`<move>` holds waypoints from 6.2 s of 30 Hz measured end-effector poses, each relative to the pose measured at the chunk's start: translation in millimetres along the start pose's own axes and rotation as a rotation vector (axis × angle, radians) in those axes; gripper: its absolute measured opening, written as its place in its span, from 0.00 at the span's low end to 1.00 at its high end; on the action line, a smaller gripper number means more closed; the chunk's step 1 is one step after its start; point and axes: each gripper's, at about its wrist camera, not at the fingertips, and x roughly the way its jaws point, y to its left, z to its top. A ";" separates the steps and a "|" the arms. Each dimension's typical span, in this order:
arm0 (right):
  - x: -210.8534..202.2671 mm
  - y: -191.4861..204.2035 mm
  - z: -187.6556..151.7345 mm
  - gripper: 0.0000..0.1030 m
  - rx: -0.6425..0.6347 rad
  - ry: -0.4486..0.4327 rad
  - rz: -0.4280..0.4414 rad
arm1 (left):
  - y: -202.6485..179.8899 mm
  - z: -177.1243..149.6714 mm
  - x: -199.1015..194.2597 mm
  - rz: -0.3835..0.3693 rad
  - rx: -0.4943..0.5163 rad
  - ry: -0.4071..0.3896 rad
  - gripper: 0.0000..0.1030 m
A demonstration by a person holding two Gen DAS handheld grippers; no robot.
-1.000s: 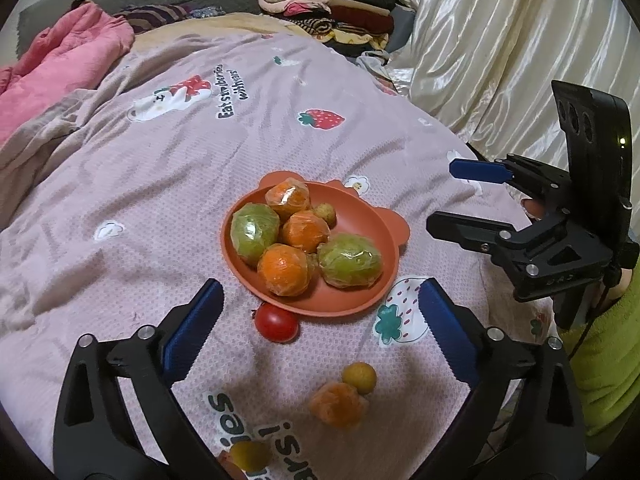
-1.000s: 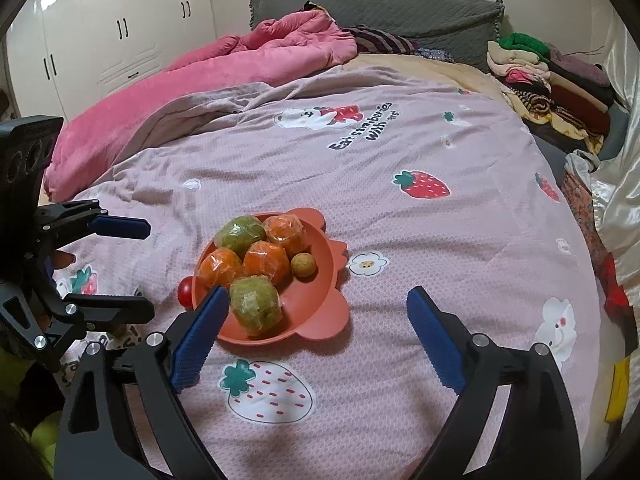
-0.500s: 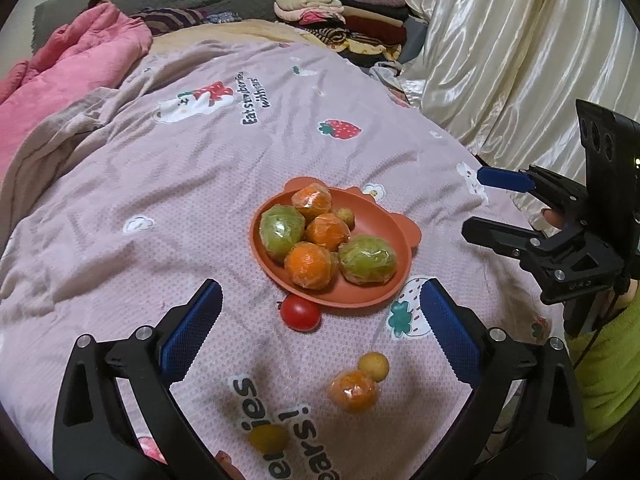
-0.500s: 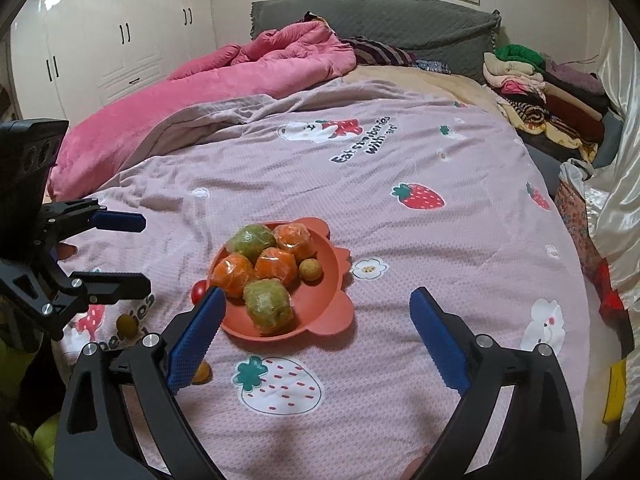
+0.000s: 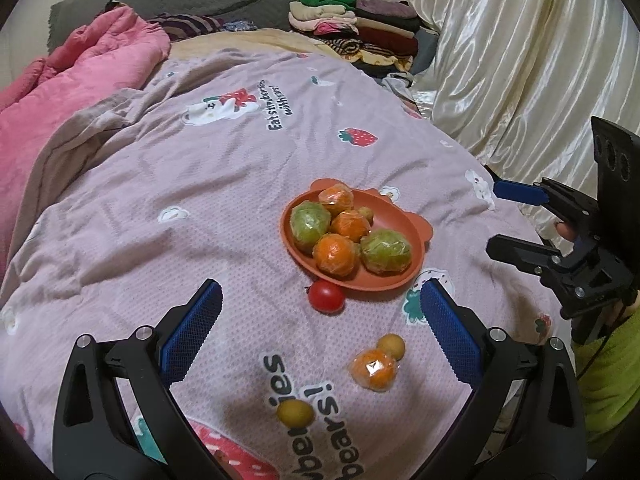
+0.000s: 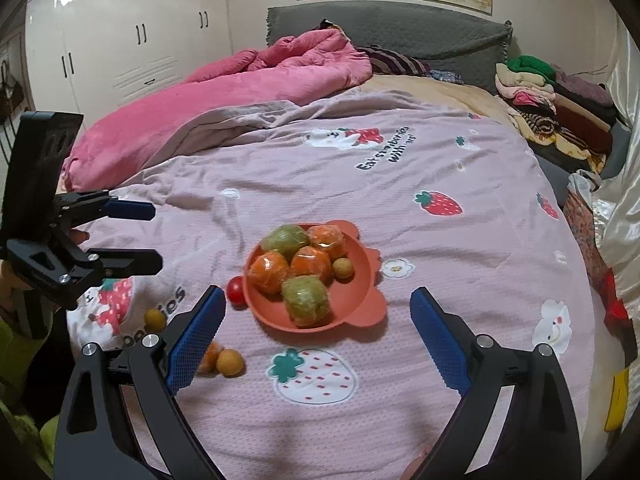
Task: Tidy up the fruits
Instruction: 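Withdraw both open tools from the plate toward the remaining fruits, then grasp a small yellow fruit with the left tool while the right tool grasps a wrapped orange, then lift and carry the yellow fruit and the orange over the orange plate, then lower the yellow fruit and orange into the plate with both tools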
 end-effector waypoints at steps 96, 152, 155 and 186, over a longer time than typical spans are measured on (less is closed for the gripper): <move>93.7 123.3 -51.8 0.34 -0.386 0.273 0.037 | 20.4 -81.4 31.2 -0.047 0.030 0.192 0.19; 54.3 -35.4 4.3 0.32 -0.015 0.032 0.042 | -20.4 38.6 84.9 -0.080 0.099 0.137 0.19; 57.5 -37.8 4.3 0.32 -0.012 0.036 0.043 | -21.1 42.8 91.5 -0.082 0.100 0.141 0.19; 89.7 -38.4 0.5 0.32 -0.033 0.103 0.046 | -18.1 44.6 109.9 -0.072 0.107 0.162 0.25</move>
